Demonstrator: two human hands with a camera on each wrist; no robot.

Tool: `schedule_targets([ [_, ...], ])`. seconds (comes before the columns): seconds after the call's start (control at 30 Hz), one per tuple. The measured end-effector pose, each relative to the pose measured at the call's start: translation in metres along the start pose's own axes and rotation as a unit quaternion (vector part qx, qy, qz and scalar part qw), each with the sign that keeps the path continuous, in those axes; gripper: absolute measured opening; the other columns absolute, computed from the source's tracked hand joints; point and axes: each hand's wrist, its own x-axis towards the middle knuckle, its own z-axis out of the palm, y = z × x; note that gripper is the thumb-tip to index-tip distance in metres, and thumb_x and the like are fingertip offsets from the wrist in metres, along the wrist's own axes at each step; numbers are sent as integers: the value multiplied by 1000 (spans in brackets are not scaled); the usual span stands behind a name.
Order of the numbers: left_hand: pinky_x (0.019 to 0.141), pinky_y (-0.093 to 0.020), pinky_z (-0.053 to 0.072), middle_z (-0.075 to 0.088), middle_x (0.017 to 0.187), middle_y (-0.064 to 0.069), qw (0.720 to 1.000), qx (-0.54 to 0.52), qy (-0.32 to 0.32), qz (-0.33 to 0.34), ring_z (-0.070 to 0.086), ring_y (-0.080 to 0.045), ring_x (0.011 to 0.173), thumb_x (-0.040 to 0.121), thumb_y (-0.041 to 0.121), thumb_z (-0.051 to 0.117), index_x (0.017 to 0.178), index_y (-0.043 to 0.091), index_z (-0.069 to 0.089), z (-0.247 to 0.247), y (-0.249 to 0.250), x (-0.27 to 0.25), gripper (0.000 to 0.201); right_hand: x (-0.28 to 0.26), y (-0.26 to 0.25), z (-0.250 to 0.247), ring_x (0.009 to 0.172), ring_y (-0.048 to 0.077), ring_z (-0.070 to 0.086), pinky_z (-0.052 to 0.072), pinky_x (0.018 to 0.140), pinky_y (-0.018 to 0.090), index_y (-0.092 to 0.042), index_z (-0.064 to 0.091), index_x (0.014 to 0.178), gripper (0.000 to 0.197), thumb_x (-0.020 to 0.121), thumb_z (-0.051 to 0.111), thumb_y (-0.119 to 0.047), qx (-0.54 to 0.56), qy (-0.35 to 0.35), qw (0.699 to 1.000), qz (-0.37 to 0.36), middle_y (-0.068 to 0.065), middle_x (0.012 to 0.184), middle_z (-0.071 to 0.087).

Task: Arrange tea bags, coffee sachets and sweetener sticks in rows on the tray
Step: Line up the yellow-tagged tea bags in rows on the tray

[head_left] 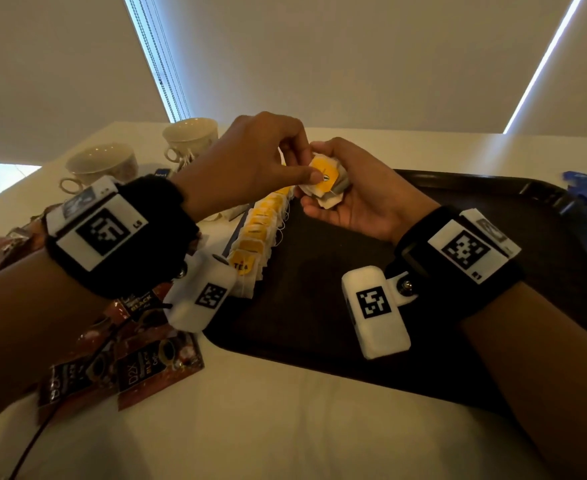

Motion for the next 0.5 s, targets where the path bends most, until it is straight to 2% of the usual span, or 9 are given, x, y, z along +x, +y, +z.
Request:
schedule_targets([
  [0.17, 74, -20, 49, 65, 79, 10, 999, -31, -29, 1, 63, -7, 76, 78, 33, 72, 80, 22, 61, -5, 2, -2, 15, 0, 0, 0, 53, 11, 60, 55, 50, 23, -11, 57, 91, 26, 97, 46, -34, 21, 12, 1000, -4, 5, 70, 61],
  [0.23, 76, -19, 52, 67, 80, 7, 997, -59, -48, 2, 66, -10, 78, 77, 29, 73, 78, 21, 61, -11, 6, -6, 15, 1, 0, 0, 52, 10, 61, 55, 49, 23, -12, 57, 90, 26, 97, 47, -34, 31, 23, 999, -10, 4, 68, 62],
  [0.37, 73, -23, 56, 70, 80, -7, 985, -143, -96, -17, 69, -18, 74, 74, 17, 73, 81, 7, 61, -28, 13, -19, 18, 3, 2, -2, 58, 10, 63, 53, 48, 22, -12, 59, 87, 28, 96, 49, -36, 42, 53, 997, -26, 3, 73, 65],
  [0.43, 72, -24, 58, 72, 83, -7, 975, -179, -132, -20, 71, -17, 74, 71, 14, 72, 84, 3, 60, -38, 15, -29, 21, 5, 2, -4, 65, 12, 63, 54, 50, 23, -12, 59, 90, 29, 95, 49, -38, 50, 59, 997, -24, 5, 82, 64],
  [0.5, 72, -28, 59, 72, 85, -7, 969, -187, -160, -21, 71, -19, 75, 68, 17, 71, 85, 5, 62, -46, 13, -38, 22, 5, 2, -5, 63, 13, 61, 54, 50, 23, -11, 58, 91, 30, 95, 49, -39, 58, 69, 996, -19, 7, 82, 61],
])
